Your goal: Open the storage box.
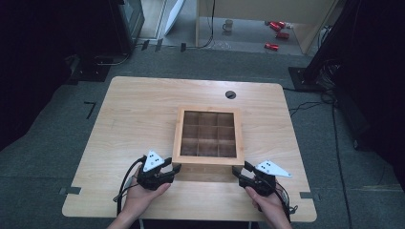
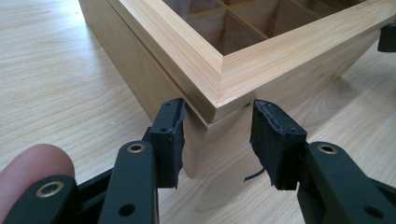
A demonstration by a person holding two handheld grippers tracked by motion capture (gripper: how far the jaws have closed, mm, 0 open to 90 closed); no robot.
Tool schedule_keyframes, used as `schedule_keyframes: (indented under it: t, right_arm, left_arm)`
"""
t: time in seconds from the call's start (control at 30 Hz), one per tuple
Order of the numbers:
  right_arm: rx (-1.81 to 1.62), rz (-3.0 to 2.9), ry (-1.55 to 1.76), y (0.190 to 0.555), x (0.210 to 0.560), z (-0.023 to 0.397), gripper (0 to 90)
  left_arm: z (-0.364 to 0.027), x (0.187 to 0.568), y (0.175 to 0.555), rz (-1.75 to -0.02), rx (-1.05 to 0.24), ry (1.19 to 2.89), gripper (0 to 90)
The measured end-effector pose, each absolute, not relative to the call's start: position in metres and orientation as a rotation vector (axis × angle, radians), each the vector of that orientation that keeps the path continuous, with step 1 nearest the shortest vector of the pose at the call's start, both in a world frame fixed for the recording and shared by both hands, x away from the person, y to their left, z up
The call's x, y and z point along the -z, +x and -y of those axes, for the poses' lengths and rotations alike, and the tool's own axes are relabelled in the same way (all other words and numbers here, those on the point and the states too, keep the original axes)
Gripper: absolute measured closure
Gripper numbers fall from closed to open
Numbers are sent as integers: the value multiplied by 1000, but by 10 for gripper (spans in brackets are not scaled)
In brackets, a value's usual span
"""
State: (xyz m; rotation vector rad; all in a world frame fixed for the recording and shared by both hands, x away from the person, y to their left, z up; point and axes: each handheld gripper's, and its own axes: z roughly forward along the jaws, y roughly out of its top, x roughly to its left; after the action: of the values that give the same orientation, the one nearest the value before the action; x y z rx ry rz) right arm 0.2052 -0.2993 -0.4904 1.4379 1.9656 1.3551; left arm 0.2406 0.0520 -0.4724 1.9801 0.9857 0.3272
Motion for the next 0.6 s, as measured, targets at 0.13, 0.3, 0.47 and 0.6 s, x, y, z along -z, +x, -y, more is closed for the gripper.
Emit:
schedule_keyframes:
  t: [0.13,0.3,0.47,0.6]
  right_arm:
    - [-1339,-1972,1428,205,491,298,485]
    - [-1339,-1965,1431,204,491,298,485]
    - [-1351,-1962,1430,204,492,299,492]
    - [-1355,-1963,1432,204,492,299,493]
  left_arm:
    - [-56,467,240,-974,-311,1915,584]
    - [-64,456,244,-963,-331,1880,585]
    - [-64,470,242,-966,-282,1945,535]
    - [-57,475,242,-970,-287,1989,530]
